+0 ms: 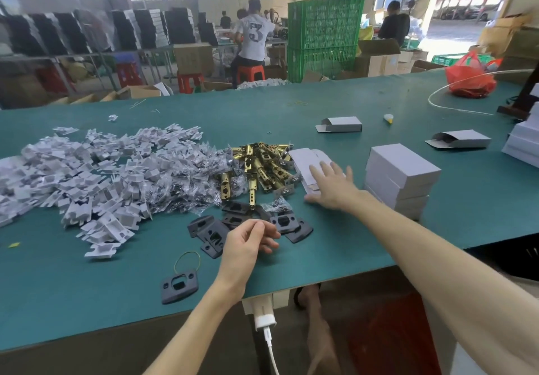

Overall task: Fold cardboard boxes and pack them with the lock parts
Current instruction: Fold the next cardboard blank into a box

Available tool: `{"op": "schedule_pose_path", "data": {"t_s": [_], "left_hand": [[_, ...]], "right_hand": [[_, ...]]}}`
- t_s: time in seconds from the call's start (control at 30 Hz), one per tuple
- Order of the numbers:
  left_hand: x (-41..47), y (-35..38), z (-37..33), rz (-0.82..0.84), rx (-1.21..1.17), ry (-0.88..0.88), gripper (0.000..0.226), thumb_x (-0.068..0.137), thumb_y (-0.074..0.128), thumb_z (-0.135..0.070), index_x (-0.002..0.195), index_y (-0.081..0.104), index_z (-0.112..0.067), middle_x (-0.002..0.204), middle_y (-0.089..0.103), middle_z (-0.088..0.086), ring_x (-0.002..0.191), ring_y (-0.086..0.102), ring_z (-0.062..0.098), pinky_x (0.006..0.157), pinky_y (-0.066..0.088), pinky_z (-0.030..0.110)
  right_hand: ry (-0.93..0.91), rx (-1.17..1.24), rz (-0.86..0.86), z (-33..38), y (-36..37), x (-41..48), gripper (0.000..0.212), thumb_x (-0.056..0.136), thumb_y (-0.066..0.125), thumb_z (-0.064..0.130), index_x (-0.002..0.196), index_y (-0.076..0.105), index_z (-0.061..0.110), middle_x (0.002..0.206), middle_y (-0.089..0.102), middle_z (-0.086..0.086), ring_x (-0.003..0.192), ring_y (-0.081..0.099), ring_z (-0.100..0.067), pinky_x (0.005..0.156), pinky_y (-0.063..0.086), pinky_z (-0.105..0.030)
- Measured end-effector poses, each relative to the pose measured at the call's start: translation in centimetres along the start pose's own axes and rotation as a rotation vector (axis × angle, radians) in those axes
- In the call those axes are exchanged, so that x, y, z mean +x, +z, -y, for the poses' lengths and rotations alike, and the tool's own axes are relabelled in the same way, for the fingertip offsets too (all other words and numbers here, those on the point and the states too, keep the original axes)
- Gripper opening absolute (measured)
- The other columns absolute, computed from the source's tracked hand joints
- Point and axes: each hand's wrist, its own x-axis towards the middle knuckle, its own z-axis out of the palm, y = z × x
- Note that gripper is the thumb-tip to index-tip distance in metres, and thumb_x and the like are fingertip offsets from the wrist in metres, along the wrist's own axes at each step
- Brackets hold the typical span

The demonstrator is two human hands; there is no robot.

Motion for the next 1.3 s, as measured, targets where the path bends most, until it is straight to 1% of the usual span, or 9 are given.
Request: {"op": "schedule_pose_path", "data": {"t_s": [0.27,0.47,0.6,0.7,0.83,0.93,1.03,1.2,1.3], "left_hand": [[0.3,-0.1,-0.2,-0.005,-0.035,-0.011,0.031,0.11,0.046,-0.011,0.099,0.072,0.0,0.087,0.077,0.011,0.072,0.068,0.016,0.068,0.056,0.024],[0.0,-0.1,-0.4,0.0,-0.04,-0.012,0.029,0.11,0.048,-0.011,0.099,0.073,0.0,0.088,0.077,0.011,0.074,0.068,0.017,0.068,0.056,0.024],[0.0,-0.2,-0.5,-0.008,-0.074,-0.027,0.029,0.11,0.047,-0.012,0.103,0.073,-0.001,0.094,0.078,0.013,0.077,0.071,0.019,0.07,0.058,0.024],[-0.2,-0.1,-0.6,-0.002,-0.084,-0.027,0.03,0.111,0.046,-0.015,0.109,0.074,-0.005,0.103,0.079,0.01,0.085,0.076,0.022,0.074,0.061,0.025],[-0.2,-0.4,-0.9,0.033,-0.197,-0.035,0.034,0.108,0.051,-0.031,0.118,0.075,-0.009,0.119,0.077,0.01,0.104,0.076,0.026,0.084,0.061,0.028],[-0.1,-0.7,-1.2,-0.031,-0.39,-0.101,0.042,0.097,0.059,-0.049,0.108,0.082,-0.015,0.116,0.077,0.013,0.106,0.075,0.029,0.089,0.062,0.036],[0.2,-0.9,-1.3,-0.068,-0.476,-0.132,0.048,0.087,0.066,-0.052,0.109,0.079,-0.011,0.116,0.076,0.019,0.107,0.074,0.037,0.085,0.063,0.038],[-0.1,-1.1,-1.6,0.061,-0.516,-0.103,0.114,0.045,0.096,-0.066,0.13,0.063,0.003,0.129,0.071,0.017,0.121,0.068,0.032,0.091,0.061,0.036],[-0.1,-1.2,-1.8,0.103,-0.51,-0.094,0.117,0.044,0.098,-0.061,0.134,0.059,0.004,0.135,0.068,0.014,0.127,0.065,0.032,0.097,0.059,0.04]], "right_hand": [[0.016,-0.059,-0.182,-0.1,1.4,-0.7,0.046,0.1,0.051,0.047,0.128,0.049,0.012,0.132,0.056,-0.014,0.125,0.048,-0.037,0.11,0.033,-0.055],[-0.021,0.029,-0.418,0.2,0.1,-3.4,0.028,0.107,0.037,0.022,0.099,0.059,0.007,0.102,0.068,-0.016,0.09,0.061,-0.038,0.07,0.045,-0.041],[0.048,0.555,-0.615,0.8,-1.3,-5.1,0.035,0.106,0.04,0.015,0.072,0.043,0.008,0.065,0.053,-0.008,0.061,0.043,-0.03,0.058,0.032,-0.038],[0.074,0.943,-0.676,2.0,-2.4,-6.7,0.042,0.103,0.047,0.016,0.063,0.034,0.012,0.056,0.032,0.002,0.055,0.026,-0.013,0.053,0.021,-0.032],[0.08,1.354,-0.456,3.9,-1.7,-8.9,0.036,0.102,0.052,0.017,0.082,0.056,-0.013,0.074,0.048,-0.005,0.07,0.041,-0.014,0.066,0.032,-0.029],[0.12,1.552,-0.203,5.5,0.4,-10.2,0.026,0.101,0.056,0.015,0.093,0.069,-0.005,0.087,0.063,-0.011,0.078,0.055,-0.023,0.069,0.042,-0.039],[0.178,1.627,-0.042,6.7,2.8,-10.8,0.029,0.101,0.058,0.014,0.099,0.068,-0.014,0.086,0.063,-0.013,0.072,0.056,-0.02,0.062,0.042,-0.033],[0.129,1.689,0.089,6.6,4.5,-10.8,0.028,0.103,0.056,0.012,0.104,0.07,-0.012,0.062,0.06,0.002,0.048,0.05,-0.007,0.043,0.036,-0.02],[0.07,1.645,0.116,6.5,4.4,-10.6,0.024,0.104,0.053,0.013,0.115,0.069,-0.002,0.067,0.056,-0.004,0.049,0.049,-0.009,0.042,0.034,-0.02]]}}
